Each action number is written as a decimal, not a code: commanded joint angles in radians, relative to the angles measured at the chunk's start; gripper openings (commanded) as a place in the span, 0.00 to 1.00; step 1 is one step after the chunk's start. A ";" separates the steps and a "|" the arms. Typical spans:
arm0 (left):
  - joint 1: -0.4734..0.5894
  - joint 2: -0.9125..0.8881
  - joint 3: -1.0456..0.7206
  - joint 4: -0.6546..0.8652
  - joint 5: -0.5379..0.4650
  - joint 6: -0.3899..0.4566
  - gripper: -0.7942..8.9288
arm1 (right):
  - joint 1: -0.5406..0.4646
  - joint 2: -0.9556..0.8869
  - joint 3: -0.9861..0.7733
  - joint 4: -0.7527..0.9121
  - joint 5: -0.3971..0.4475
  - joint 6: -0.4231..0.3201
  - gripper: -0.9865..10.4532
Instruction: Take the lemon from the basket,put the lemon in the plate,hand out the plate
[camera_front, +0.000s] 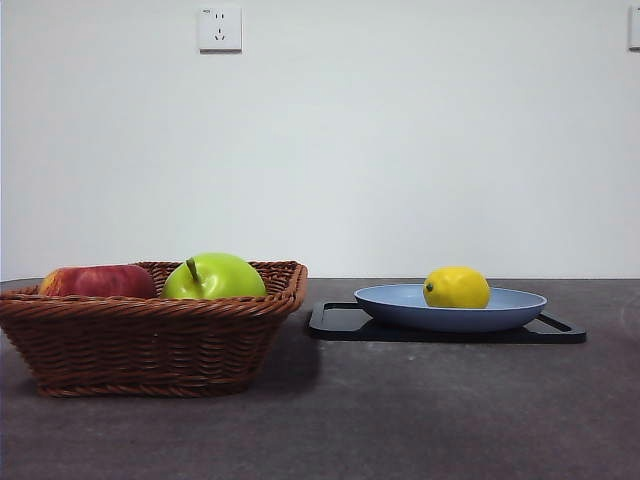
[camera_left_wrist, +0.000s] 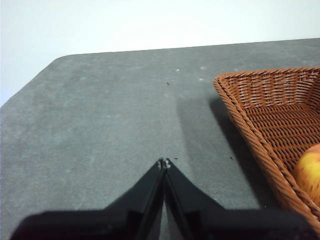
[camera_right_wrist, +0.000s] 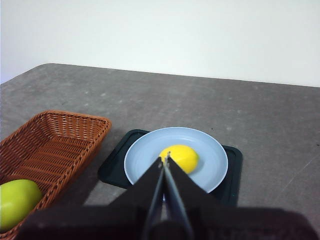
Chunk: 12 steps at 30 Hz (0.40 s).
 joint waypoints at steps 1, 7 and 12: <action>0.003 -0.003 -0.010 0.006 0.005 0.004 0.09 | 0.006 0.000 0.007 0.006 0.004 0.006 0.09; 0.003 -0.003 -0.010 0.006 0.005 0.004 0.09 | 0.006 0.000 0.007 0.005 0.004 0.006 0.09; 0.003 -0.003 -0.010 0.006 0.005 0.004 0.09 | 0.001 -0.016 0.004 -0.024 0.012 -0.077 0.09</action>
